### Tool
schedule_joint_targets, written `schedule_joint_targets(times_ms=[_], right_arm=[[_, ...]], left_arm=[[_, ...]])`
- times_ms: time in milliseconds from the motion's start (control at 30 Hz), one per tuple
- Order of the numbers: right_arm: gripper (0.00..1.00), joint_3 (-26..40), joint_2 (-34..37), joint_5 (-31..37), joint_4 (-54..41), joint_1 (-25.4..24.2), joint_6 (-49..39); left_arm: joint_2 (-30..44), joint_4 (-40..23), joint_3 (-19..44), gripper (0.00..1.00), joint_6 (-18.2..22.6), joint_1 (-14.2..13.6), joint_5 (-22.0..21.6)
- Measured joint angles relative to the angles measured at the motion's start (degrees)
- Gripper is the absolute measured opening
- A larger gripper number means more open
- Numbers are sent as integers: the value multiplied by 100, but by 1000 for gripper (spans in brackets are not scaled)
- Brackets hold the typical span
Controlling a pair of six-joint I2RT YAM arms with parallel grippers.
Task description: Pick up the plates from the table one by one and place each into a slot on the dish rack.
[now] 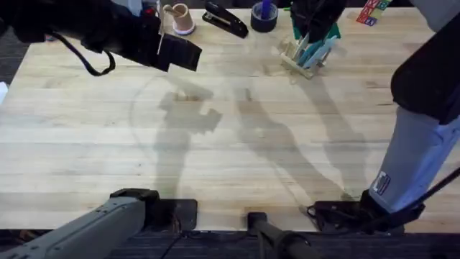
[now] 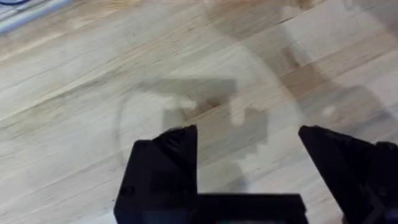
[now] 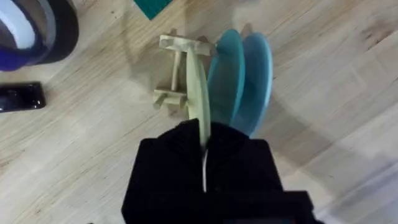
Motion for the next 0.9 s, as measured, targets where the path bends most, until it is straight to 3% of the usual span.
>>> schedule_joint_targets(times_ms=[900], right_arm=[[29,366,-1,22,-545,0,211]], left_arm=[[0,2,0,995,0,0,-2]])
